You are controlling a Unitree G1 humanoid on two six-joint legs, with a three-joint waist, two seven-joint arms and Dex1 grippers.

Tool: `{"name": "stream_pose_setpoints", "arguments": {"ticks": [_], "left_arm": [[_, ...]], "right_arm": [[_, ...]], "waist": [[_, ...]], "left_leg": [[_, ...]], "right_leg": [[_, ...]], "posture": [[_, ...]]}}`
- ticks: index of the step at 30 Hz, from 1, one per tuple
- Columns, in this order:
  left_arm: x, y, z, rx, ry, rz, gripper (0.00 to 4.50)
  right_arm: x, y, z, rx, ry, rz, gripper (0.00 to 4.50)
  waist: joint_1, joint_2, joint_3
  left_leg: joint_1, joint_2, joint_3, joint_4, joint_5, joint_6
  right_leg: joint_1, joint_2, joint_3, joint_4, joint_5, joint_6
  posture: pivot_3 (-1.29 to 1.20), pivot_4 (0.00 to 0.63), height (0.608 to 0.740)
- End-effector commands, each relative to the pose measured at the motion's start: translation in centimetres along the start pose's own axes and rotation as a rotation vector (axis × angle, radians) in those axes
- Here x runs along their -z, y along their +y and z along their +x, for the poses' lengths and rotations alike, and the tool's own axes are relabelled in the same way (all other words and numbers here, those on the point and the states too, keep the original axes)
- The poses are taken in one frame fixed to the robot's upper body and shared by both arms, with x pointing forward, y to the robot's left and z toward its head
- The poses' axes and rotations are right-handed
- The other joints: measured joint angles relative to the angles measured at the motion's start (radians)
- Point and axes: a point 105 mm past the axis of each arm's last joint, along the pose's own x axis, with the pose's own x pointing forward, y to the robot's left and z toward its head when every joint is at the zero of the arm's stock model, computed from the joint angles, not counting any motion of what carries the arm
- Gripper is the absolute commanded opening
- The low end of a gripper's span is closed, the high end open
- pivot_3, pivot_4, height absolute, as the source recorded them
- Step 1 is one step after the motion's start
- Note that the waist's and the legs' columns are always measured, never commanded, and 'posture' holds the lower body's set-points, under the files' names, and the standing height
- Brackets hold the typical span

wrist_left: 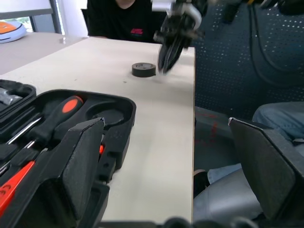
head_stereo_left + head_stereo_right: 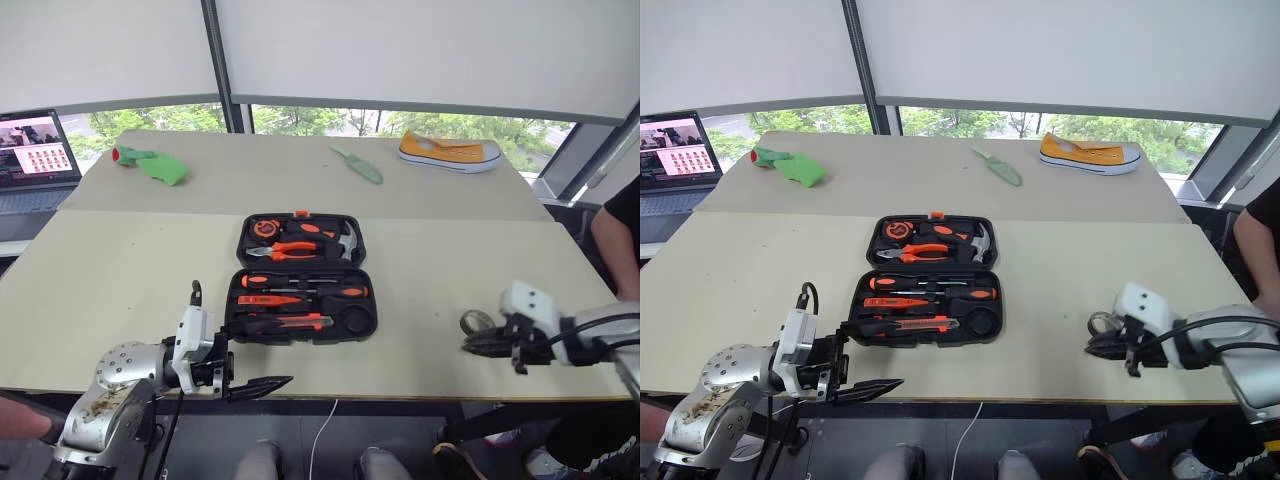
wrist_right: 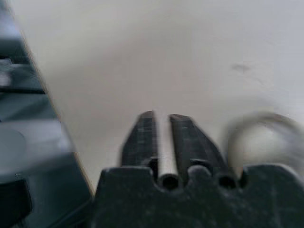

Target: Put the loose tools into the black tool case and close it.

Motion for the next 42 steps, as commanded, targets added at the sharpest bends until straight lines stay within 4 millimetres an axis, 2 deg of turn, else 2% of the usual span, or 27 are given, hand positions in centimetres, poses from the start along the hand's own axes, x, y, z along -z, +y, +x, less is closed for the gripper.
{"name": "stream_pose_setpoints", "arguments": {"ticks": [1,5,10,14,16,20,23,30,33,37,39,42], "left_arm": [[-0.8,-0.3,0.1,0.009,-0.014,0.049,4.50],[-0.8,-0.3,0.3,0.012,-0.014,0.050,4.50],[-0.7,-0.3,0.4,0.016,-0.011,0.053,4.50],[-0.7,-0.4,0.4,0.016,-0.010,0.054,4.50],[-0.6,-0.4,0.3,0.015,-0.008,0.053,4.50],[-0.6,-0.4,0.3,0.011,-0.005,0.051,4.50],[-0.5,-0.4,0.3,0.010,-0.006,0.050,4.50],[-0.5,-0.3,0.8,0.020,-0.013,0.054,4.50],[-0.6,-0.2,0.8,0.020,-0.011,0.057,4.50],[-0.6,-0.1,0.6,0.009,-0.008,0.061,4.50],[-0.6,0.0,0.5,0.003,-0.011,0.062,4.50],[-0.7,0.1,0.6,-0.005,-0.019,0.063,4.50]], "right_arm": [[-0.1,-0.2,-0.4,0.005,0.022,-0.006,1.75],[-0.1,-0.7,0.2,0.012,0.040,-0.016,1.75],[0.9,-1.5,1.1,0.031,0.096,-0.032,1.75],[-0.2,-1.6,1.3,0.021,0.047,-0.019,1.75],[-0.8,-1.4,1.0,-0.005,0.034,-0.009,1.75],[-1.4,-2.1,0.2,0.032,0.023,-0.005,1.75],[-0.9,-2.8,0.1,0.064,0.056,-0.013,1.75],[0.8,-3.1,1.7,0.056,0.111,-0.004,1.75],[0.9,-3.0,2.4,0.034,0.104,0.002,1.75],[0.2,-3.0,2.8,0.031,0.076,-0.030,0.81],[-0.5,-3.1,2.8,0.026,0.055,-0.052,0.06],[-1.7,-2.9,2.9,-0.005,0.022,-0.082,0.02]], "waist": [[-0.001,0.000,0.000],[-0.004,0.000,0.000],[-0.005,0.000,0.000],[-0.005,0.000,0.000],[-0.005,0.000,0.000],[-0.005,0.000,0.000],[-0.005,0.000,0.000],[-0.005,0.000,0.000],[-0.008,0.000,0.000],[-0.014,0.000,0.000],[-0.015,0.000,0.000],[-0.014,0.000,0.000]], "left_leg": [[0.000,0.000,0.000,0.000,0.000,0.000],[0.000,0.000,0.000,0.000,0.000,0.000],[0.000,0.000,0.000,0.000,0.000,0.000],[-0.001,0.000,0.000,0.000,0.000,0.000],[-0.001,0.000,0.000,0.000,0.000,0.000],[-0.001,0.000,0.000,0.000,0.000,0.000],[-0.001,0.000,0.000,0.000,0.000,0.000],[-0.001,0.000,0.001,0.000,0.000,0.000],[-0.001,0.000,0.001,0.000,0.000,0.000],[-0.001,0.000,0.001,0.000,0.000,0.000],[-0.001,0.000,0.001,0.000,0.000,0.000],[-0.001,0.000,0.001,0.000,0.000,0.000]], "right_leg": [[0.000,0.000,0.000,0.000,-0.003,-0.002],[-0.001,0.000,0.000,0.000,-0.003,-0.003],[-0.001,0.000,0.000,0.000,0.000,-0.001],[-0.001,0.000,0.000,0.000,0.002,0.001],[-0.002,0.000,0.001,0.001,0.002,0.001],[-0.002,0.000,0.001,0.001,0.002,0.001],[-0.002,0.000,0.001,0.001,0.002,0.001],[-0.002,0.000,0.001,0.000,0.003,0.000],[-0.002,0.001,0.001,0.001,0.003,0.000],[-0.002,0.001,0.001,0.001,0.003,0.000],[-0.002,0.001,0.001,0.001,0.003,0.000],[-0.002,0.001,0.001,0.001,0.003,0.000]], "posture": [[0.00,0.150,0.740],[0.00,0.150,0.740],[0.00,0.150,0.740],[0.00,0.150,0.740],[0.00,0.150,0.740],[0.00,0.150,0.740],[0.00,0.150,0.740],[0.00,0.150,0.740],[0.00,0.150,0.740],[0.00,0.150,0.740],[0.00,0.150,0.740],[0.00,0.150,0.740]]}}
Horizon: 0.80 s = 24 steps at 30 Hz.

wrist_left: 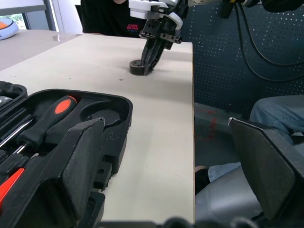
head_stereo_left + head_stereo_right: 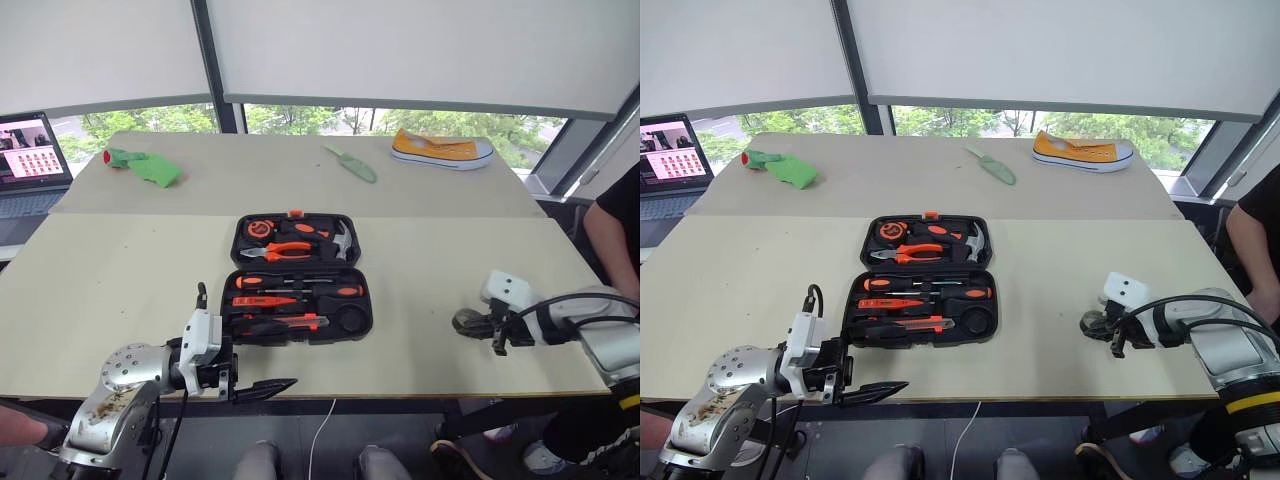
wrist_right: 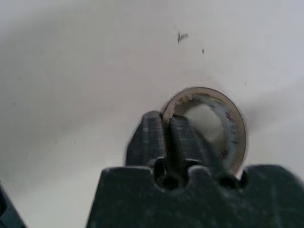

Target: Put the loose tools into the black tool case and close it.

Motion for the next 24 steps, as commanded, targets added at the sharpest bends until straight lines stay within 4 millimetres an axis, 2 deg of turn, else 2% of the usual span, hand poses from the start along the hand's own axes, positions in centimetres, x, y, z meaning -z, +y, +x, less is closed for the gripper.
{"name": "stream_pose_setpoints", "arguments": {"ticks": [1,2,4,7,9,11,15,18,24], "left_arm": [[-1.0,0.2,-0.1,-0.020,-0.037,0.047,4.50],[-1.1,0.3,-0.2,-0.031,-0.043,0.046,4.50],[-1.2,0.8,-0.8,-0.089,-0.059,0.030,4.50],[-1.1,1.1,-1.5,-0.139,-0.060,0.023,4.50],[-1.0,1.2,-1.8,-0.167,-0.057,0.024,4.50],[-0.8,1.1,-1.9,-0.181,-0.057,0.023,4.50],[-0.6,1.1,-1.8,-0.200,-0.057,0.024,4.50],[-0.5,1.0,-1.8,-0.211,-0.057,0.027,4.50],[-0.3,1.2,-2.1,-0.213,-0.041,0.041,4.50]], "right_arm": [[-3.0,0.0,-0.6,-0.034,-0.087,-0.092,0.02],[-4.0,0.3,-0.5,-0.062,-0.121,-0.113,0.02],[-9.4,3.2,-0.2,-0.239,-0.317,-0.158,0.02],[-14.0,5.9,0.1,-0.382,-0.444,-0.208,0.02],[-16.1,7.1,0.9,-0.428,-0.449,-0.220,0.02],[-16.4,7.4,2.3,-0.423,-0.409,-0.226,0.02],[-15.1,6.9,5.2,-0.365,-0.293,-0.237,0.02],[-14.6,6.6,6.1,-0.336,-0.247,-0.238,0.02],[-13.3,6.8,7.3,-0.319,-0.145,-0.239,0.02]], "waist": [[0.000,0.000,0.000],[-0.001,0.000,0.000],[-0.007,0.000,0.000],[-0.017,0.000,0.001],[-0.017,0.000,0.001],[-0.009,0.000,0.001],[0.014,-0.001,0.001],[0.016,-0.001,0.001],[0.012,-0.001,0.001]], "left_leg": [[0.000,0.000,0.000,0.000,0.000,0.000],[0.000,0.000,0.000,0.000,0.000,0.000],[0.000,0.000,0.000,0.000,0.000,0.000],[0.000,0.002,0.000,-0.001,0.000,0.000],[0.000,0.002,-0.001,-0.001,0.000,0.000],[0.000,0.002,-0.001,0.000,0.000,0.000],[-0.003,0.000,0.000,0.001,0.000,0.000],[-0.011,0.000,0.000,0.004,0.000,0.000],[-0.010,0.001,0.000,0.004,0.000,0.000]], "right_leg": [[0.000,0.000,0.000,0.000,0.000,0.000],[0.000,0.000,0.000,0.000,0.000,0.000],[0.000,0.000,0.000,0.000,0.000,0.000],[-0.002,0.002,0.001,0.003,0.000,0.000],[-0.002,0.003,0.001,0.004,0.000,-0.001],[-0.003,0.002,0.000,0.004,0.000,-0.001],[-0.009,-0.001,-0.001,0.003,0.000,-0.001],[-0.011,-0.001,0.000,0.003,0.002,-0.001],[-0.011,0.001,-0.001,0.004,0.003,-0.001]], "posture": [[0.00,0.150,0.740],[0.00,0.150,0.740],[0.00,0.150,0.740],[0.00,0.150,0.740],[0.00,0.150,0.740],[0.00,0.150,0.740],[0.00,0.150,0.740],[0.00,0.150,0.740],[0.00,0.150,0.740]]}}
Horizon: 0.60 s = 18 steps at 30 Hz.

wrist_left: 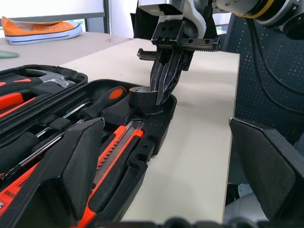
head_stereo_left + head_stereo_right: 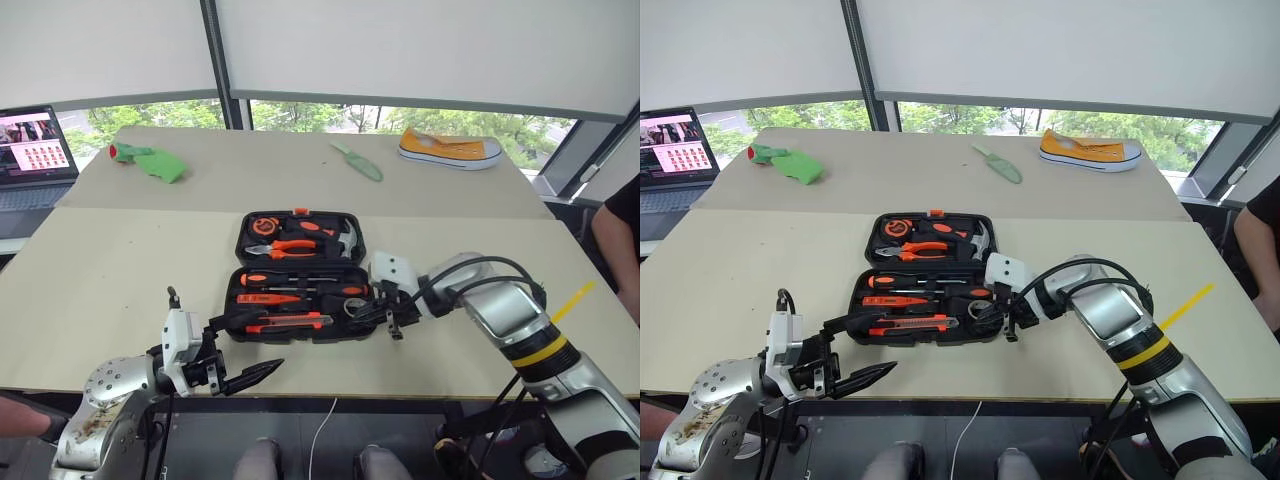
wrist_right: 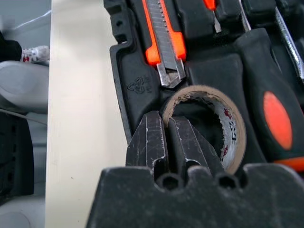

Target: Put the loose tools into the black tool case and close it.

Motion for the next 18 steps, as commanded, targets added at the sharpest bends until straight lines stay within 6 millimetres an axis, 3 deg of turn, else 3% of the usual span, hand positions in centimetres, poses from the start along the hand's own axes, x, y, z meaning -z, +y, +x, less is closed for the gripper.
{"name": "stream_pose_setpoints", "arguments": {"ticks": [1,2,9,11,13,16,18], "left_arm": [[-0.6,0.3,-0.2,-0.005,-0.014,0.042,4.50],[-0.6,0.4,-0.3,-0.006,-0.014,0.045,4.50],[-0.4,1.0,-0.5,-0.023,-0.007,0.059,4.50],[-0.5,1.5,-0.9,-0.054,-0.005,0.065,4.50],[-0.4,2.6,-2.1,-0.119,0.014,0.059,4.50],[-0.5,4.5,-3.5,-0.221,0.029,0.041,4.50],[-1.1,6.0,-4.2,-0.297,0.004,0.031,4.50]], "right_arm": [[0.8,-0.2,0.2,0.031,0.069,-0.011,0.02],[0.9,0.0,0.2,0.019,0.078,0.002,0.02],[-0.7,0.4,0.6,-0.006,0.025,-0.036,2.37],[-2.0,0.5,-0.6,-0.021,-0.037,-0.067,3.09],[-3.4,0.6,-3.6,-0.051,-0.118,-0.051,3.77],[-4.4,0.8,-6.9,-0.085,-0.211,-0.030,3.77],[-3.8,0.7,-8.0,-0.083,-0.233,-0.023,3.77]], "waist": [[0.001,0.000,0.000],[0.002,0.000,0.000],[0.001,0.000,0.000],[0.000,0.000,0.000],[0.000,0.000,0.000],[0.002,0.000,0.000],[0.003,0.000,0.000]], "left_leg": [[0.000,0.000,0.000,0.000,0.000,0.000],[0.000,0.000,0.000,0.000,0.000,0.000],[0.000,0.000,0.000,0.000,0.000,0.000],[0.000,0.000,0.000,0.000,0.000,0.000],[0.000,0.000,0.000,-0.001,0.000,0.000],[0.000,0.000,0.000,-0.001,0.000,0.000],[0.000,0.000,0.000,-0.001,0.000,0.000]], "right_leg": [[0.000,0.000,0.000,0.000,0.000,0.000],[0.000,0.000,0.000,0.000,0.000,0.000],[0.000,0.000,0.000,0.000,0.000,0.000],[0.000,0.000,0.000,0.000,0.000,0.000],[0.000,0.000,0.000,0.000,0.000,0.000],[0.000,0.000,0.000,0.000,0.000,0.000],[0.000,-0.001,-0.001,0.000,0.000,0.000]], "posture": [[0.00,0.150,0.740],[0.00,0.150,0.740],[0.00,0.150,0.740],[0.00,0.150,0.740],[0.00,0.150,0.740],[0.00,0.150,0.740],[0.00,0.150,0.740]]}}
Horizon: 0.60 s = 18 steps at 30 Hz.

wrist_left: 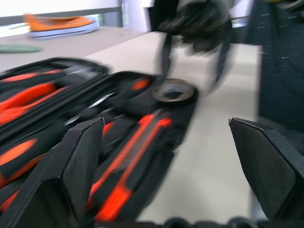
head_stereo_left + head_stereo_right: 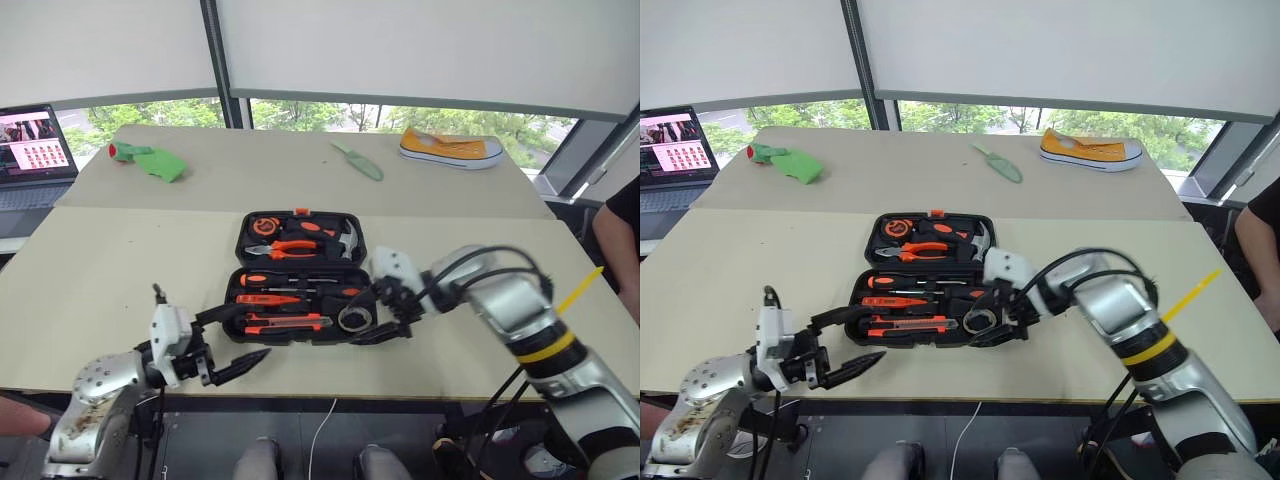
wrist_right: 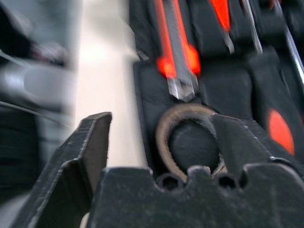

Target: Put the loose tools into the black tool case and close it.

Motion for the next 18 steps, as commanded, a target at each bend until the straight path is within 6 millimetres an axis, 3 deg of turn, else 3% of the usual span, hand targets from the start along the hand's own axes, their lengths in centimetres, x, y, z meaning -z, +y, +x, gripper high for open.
{"name": "stream_pose_setpoints", "arguments": {"ticks": [1,4,6,10,14,16,17,18], "left_arm": [[-1.9,3.0,-0.6,-0.128,-0.061,0.006,4.50],[-2.4,5.9,-0.5,-0.241,-0.038,0.006,4.50],[-2.0,8.4,-0.5,-0.345,0.009,0.003,3.97],[-0.6,12.3,-0.6,-0.521,0.137,0.000,2.57],[1.2,13.9,-0.1,-0.571,0.249,-0.019,1.01],[2.4,13.8,1.3,-0.528,0.292,-0.039,0.41],[2.4,13.7,2.2,-0.506,0.277,-0.050,0.13],[2.3,13.7,2.8,-0.492,0.261,-0.057,0.13]], "right_arm": [[-0.8,0.0,-2.5,0.008,-0.078,-0.045,3.77],[-0.3,-2.2,-3.2,0.130,-0.180,-0.046,3.77],[0.4,-5.0,-3.4,0.278,-0.224,-0.064,3.27],[3.3,-8.9,-2.5,0.487,-0.106,-0.176,1.97],[4.1,-10.9,-0.9,0.553,-0.086,-0.200,0.53],[5.3,-11.6,0.4,0.563,-0.019,-0.190,0.02],[5.4,-11.7,1.0,0.555,-0.007,-0.204,0.00],[5.4,-11.8,1.3,0.550,-0.002,-0.216,0.00]], "waist": [[0.001,0.000,0.000],[-0.001,-0.002,-0.001],[-0.005,-0.002,0.000],[-0.009,-0.002,0.000],[-0.019,-0.002,0.000],[-0.018,-0.002,0.000],[-0.018,-0.002,0.000],[-0.017,-0.002,0.000]], "left_leg": [[0.001,0.000,0.000,0.000,0.000,0.000],[0.001,0.000,-0.001,0.001,0.000,0.000],[0.001,0.000,-0.001,0.002,0.000,0.000],[0.001,0.000,-0.001,0.003,0.001,0.000],[0.001,-0.001,0.000,-0.001,0.001,0.000],[0.000,-0.001,0.000,-0.002,0.001,0.000],[0.001,-0.001,0.000,-0.003,0.001,0.000],[0.000,-0.001,0.000,-0.003,0.001,0.000]], "right_leg": [[0.001,0.000,0.000,0.000,0.000,0.000],[0.001,0.000,-0.001,0.000,0.000,0.000],[0.001,0.001,-0.001,0.000,0.001,0.000],[0.001,0.002,0.001,0.001,0.003,0.001],[0.000,0.002,0.001,0.000,0.003,0.002],[-0.001,0.002,0.001,0.001,0.003,0.001],[-0.001,0.002,0.001,0.001,0.003,0.001],[-0.001,0.002,0.001,0.001,0.003,0.001]], "posture": [[0.00,0.150,0.740],[0.00,0.150,0.740],[0.00,0.150,0.740],[0.00,0.150,0.740],[0.00,0.150,0.740],[0.00,0.150,0.740],[0.00,0.150,0.740],[0.00,0.150,0.740]]}}
